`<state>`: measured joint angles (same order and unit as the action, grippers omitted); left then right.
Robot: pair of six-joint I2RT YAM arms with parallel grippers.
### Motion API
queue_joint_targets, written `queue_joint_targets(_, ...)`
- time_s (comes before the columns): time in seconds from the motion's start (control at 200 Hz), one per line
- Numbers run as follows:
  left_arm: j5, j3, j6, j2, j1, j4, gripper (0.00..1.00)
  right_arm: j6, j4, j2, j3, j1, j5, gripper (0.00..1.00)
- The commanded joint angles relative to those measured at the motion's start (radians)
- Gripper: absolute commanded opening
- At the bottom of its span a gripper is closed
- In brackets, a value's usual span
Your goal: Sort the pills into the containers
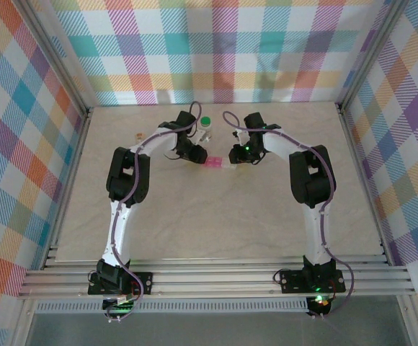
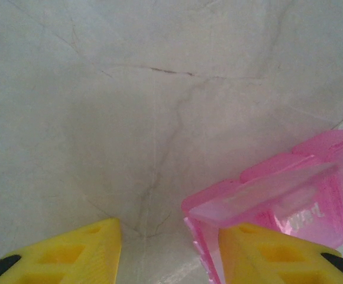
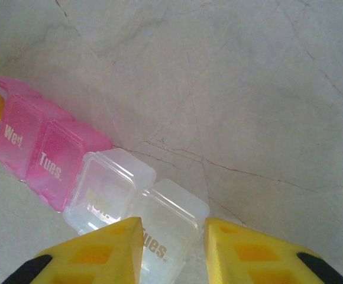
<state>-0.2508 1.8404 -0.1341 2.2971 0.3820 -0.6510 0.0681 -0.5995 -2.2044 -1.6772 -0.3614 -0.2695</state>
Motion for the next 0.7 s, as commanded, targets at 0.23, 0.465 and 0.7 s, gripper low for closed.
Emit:
queue_joint_targets(0.23, 0.044, -0.224, 0.152, -0.269, 0.023, 0.113, 0.46, -0.004, -0.108, -0.055, 0.060, -0.010, 0.089, 0.35)
queue_joint_targets(0.465, 0.113, -0.329, 0.238, -0.363, 0.043, 0.156, 0.45, 0.014, -0.107, -0.042, 0.062, -0.007, 0.141, 0.36)
queue_joint_targets(0.7, 0.284, -0.423, 0.348, -0.570, 0.043, 0.226, 0.45, -0.047, -0.118, -0.048, 0.002, -0.007, 0.089, 0.35)
